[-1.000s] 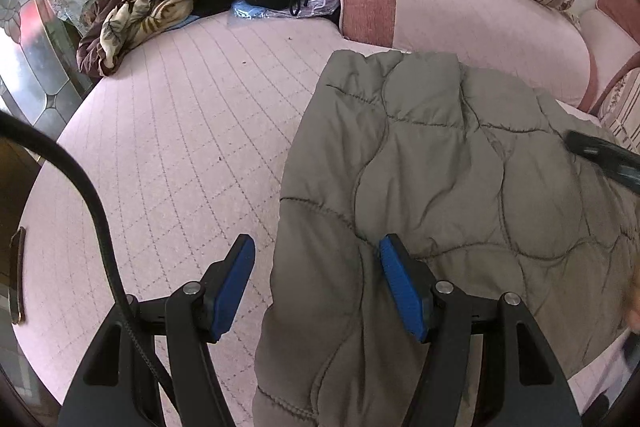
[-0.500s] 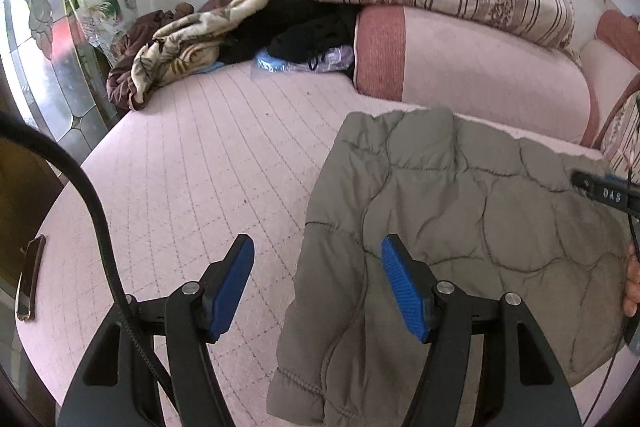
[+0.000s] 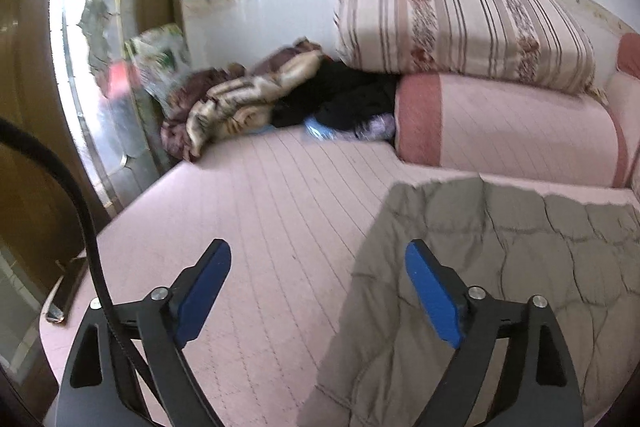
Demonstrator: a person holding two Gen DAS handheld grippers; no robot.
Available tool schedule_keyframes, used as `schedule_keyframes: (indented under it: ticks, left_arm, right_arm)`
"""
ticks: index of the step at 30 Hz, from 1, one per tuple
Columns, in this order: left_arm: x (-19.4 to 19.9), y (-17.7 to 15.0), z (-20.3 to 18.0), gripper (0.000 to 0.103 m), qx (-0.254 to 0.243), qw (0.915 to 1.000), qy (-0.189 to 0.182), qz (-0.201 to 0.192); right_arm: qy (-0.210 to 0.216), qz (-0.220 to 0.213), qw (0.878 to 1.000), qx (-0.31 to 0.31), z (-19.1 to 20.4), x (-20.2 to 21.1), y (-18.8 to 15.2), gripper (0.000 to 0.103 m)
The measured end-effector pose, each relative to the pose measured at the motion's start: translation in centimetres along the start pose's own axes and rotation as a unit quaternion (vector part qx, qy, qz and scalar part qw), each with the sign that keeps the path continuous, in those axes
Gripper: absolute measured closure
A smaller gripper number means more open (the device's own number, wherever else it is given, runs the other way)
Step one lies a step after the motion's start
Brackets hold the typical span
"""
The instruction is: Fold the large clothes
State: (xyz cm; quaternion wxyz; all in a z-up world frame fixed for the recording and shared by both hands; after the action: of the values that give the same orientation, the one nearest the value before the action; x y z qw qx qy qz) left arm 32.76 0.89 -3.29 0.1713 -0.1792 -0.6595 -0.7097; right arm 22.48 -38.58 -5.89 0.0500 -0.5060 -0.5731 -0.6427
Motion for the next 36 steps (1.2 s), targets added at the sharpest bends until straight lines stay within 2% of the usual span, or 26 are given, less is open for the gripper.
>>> schedule_keyframes:
  ticks: [4, 6, 10, 13, 18, 25, 30, 36]
  left_arm:
    - [2.5, 0.9, 0.9, 0.011, 0.017, 0.9988, 0.022, -0.041]
    - [4.5, 1.5, 1.3, 0.008, 0.025, 0.9967, 0.033, -0.07]
    - [8.1, 2.2, 1.5, 0.005, 0.034, 0.9925, 0.039, -0.11]
    - [10.6, 1.9, 1.1, 0.004, 0.046, 0.9913, 0.017, -0.122]
    - [13.5, -0.3, -0.1, 0.004, 0.049, 0.9951, -0.023, -0.083]
    - [16.1, -5.2, -2.7, 0.004, 0.035, 0.9975, -0.062, 0.0]
    - [16.8, -8.5, -4.9, 0.004, 0.012, 0.9958, -0.075, 0.052]
    - [17.5, -11.3, -7.3, 0.004, -0.007, 0.9911, -0.098, 0.09]
  right_arm:
    - [0.066, -0.008, 0.998, 0.011, 2.4, 5.1, -4.2, 0.024]
    - [0.08, -0.009, 0.997, 0.019, 2.9, 6.4, -6.4, 0.024]
    - [0.084, -0.008, 0.996, 0.037, 3.4, 9.2, -10.7, 0.024]
    - [0.084, -0.004, 0.996, 0.038, 2.8, 10.2, -12.9, 0.024]
    - [0.087, -0.001, 0.996, 0.031, 1.8, 11.8, -15.1, 0.024]
    - [0.077, -0.003, 0.996, 0.052, 2.1, 13.3, -17.3, 0.023]
    - [0.058, -0.016, 0.996, 0.065, 1.7, 14.3, -18.2, 0.022]
    - [0.037, -0.014, 0.997, 0.062, 0.2, 14.5, -18.8, 0.021]
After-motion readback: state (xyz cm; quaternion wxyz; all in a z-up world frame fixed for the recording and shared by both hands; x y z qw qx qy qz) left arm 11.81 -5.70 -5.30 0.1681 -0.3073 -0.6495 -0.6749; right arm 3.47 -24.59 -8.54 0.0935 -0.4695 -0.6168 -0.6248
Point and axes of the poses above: each gripper's, at about its wrist camera, not at the fingertips, and x roughly against the way its jaws point, z to its left, y to its top, the point moved 10 cm from there along -x, roughly the way its jaws point, and after that the axes turned 10 degrees about -y, right-handed, at the moved point
